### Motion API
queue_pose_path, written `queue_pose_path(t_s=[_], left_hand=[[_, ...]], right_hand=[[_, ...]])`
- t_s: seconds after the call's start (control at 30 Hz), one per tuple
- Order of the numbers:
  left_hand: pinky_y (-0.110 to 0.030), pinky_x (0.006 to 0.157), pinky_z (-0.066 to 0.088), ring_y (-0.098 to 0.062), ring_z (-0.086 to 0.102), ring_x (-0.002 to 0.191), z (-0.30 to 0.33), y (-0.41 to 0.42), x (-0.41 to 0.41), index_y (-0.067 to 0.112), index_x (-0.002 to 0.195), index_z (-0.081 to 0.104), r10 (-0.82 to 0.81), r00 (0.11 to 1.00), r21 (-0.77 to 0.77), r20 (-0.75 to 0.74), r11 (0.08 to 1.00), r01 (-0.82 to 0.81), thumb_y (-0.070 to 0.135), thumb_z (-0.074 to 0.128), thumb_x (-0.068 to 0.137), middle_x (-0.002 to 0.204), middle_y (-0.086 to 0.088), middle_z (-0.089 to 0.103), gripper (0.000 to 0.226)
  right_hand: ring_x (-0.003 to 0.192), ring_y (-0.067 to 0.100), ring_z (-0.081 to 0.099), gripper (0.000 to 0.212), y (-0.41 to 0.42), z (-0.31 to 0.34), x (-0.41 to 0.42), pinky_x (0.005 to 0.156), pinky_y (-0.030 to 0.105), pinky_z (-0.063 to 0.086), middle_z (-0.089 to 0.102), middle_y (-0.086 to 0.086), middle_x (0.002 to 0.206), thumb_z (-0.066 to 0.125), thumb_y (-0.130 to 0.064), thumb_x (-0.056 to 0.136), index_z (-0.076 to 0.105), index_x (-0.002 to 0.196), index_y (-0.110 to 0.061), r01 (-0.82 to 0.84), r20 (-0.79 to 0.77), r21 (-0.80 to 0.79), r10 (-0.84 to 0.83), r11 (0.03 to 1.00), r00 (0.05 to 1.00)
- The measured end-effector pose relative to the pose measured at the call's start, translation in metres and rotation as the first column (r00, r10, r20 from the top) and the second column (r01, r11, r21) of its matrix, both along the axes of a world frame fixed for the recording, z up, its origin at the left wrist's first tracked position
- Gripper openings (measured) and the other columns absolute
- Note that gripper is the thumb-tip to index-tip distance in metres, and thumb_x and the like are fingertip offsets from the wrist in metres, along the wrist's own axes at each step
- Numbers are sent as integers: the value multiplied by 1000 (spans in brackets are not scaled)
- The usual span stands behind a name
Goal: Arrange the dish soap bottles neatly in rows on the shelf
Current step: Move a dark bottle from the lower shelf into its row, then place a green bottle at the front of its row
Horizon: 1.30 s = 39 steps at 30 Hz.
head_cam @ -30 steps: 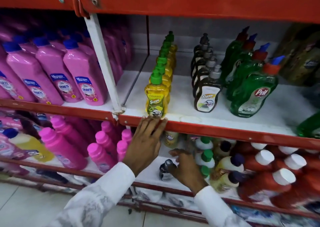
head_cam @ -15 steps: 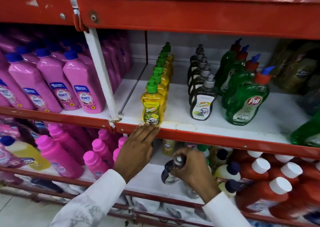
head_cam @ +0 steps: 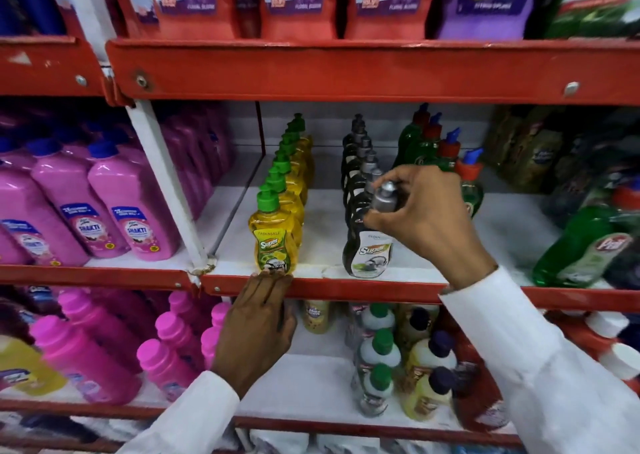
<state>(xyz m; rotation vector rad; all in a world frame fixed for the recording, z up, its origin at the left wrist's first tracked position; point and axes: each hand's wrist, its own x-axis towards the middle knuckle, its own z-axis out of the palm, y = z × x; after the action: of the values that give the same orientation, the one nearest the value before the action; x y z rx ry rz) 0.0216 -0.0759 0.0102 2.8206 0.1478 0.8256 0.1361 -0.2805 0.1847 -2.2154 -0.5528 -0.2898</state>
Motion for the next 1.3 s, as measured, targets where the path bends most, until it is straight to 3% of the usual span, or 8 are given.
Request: queue_pose_path(t_s=[0.23, 0.37, 0.5, 0.63, 0.73, 0.9, 1.03, 1.3], left_hand=[[-46, 100, 53, -31, 61, 117, 4, -5, 1, 13, 127, 59, 34, 997, -34, -71, 999, -37, 28, 62, 82, 122, -10, 67, 47], [-43, 100, 51, -28, 60, 115, 8, -20, 6, 16, 129, 58, -10, 999, -17, -34, 1000, 9, 32, 59, 84, 122, -9, 66, 48], [-35, 97, 41, -22, 56, 115, 8, -49, 19, 19, 130, 56, -128, 992, 28, -8, 991, 128, 30, 61, 84, 123, -2, 65, 48], [-40, 98, 48, -23, 58, 117, 5, -82, 35, 16, 129, 58, -287, 958, 72, 13, 956, 286, 25, 64, 86, 126, -5, 66, 45], [-44, 104, 49, -25, 57, 122, 1, -108, 49, 15, 135, 52, -375, 927, 110, 10, 922, 371, 24, 64, 87, 131, -7, 64, 51], [-36, 116, 34, -25, 56, 124, -6, -141, 72, 14, 139, 51, -370, 929, 127, -19, 920, 370, 26, 61, 86, 135, -7, 62, 55], [-30, 103, 35, -26, 62, 104, 3, -155, 84, 11, 124, 65, -282, 959, 99, 31, 956, 278, 28, 57, 84, 114, -6, 70, 44], [-39, 87, 56, -23, 61, 98, 14, -158, 83, 11, 120, 67, -257, 965, 48, -56, 965, 259, 23, 45, 86, 109, -4, 68, 42]], right_hand=[[79, 13, 73, 46, 13, -20, 24, 82, 32, 61, 78, 2, 95, 90, -19, 62, 74, 106, -17, -25, -37, -30, 24, 999, 999], [59, -10, 60, 42, 10, -28, 27, 62, 0, 46, 72, -7, 85, 85, -15, 71, 70, 110, -16, -92, -18, 0, 92, 996, 996], [62, -15, 56, 51, -2, -36, 23, 60, -6, 40, 67, -11, 94, 84, -20, 75, 66, 123, -19, -122, 4, 50, 122, 991, 992], [80, 3, 62, 35, -39, -65, 17, 72, 16, 53, 70, -11, 101, 80, -29, 79, 70, 112, -22, 6, 158, 154, -30, 988, 987], [86, 18, 62, 16, -78, -99, 16, 77, 38, 54, 69, -2, 95, 75, -12, 79, 71, 93, -19, 181, 281, 350, -287, 919, 916], [121, 31, 49, 42, -130, -141, 32, 109, 32, 34, 56, 17, 124, 75, -5, 74, 61, 113, -5, 467, 244, 525, -652, 712, 718], [143, 34, 31, 85, -163, -147, 58, 121, 41, 23, 36, 21, 152, 79, -23, 76, 33, 145, -3, 577, 80, 507, -702, 640, 708], [125, 34, 53, 87, -188, -147, 85, 106, 42, 44, 55, 17, 137, 82, -41, 71, 41, 139, -7, 621, -4, 460, -697, 635, 717]])
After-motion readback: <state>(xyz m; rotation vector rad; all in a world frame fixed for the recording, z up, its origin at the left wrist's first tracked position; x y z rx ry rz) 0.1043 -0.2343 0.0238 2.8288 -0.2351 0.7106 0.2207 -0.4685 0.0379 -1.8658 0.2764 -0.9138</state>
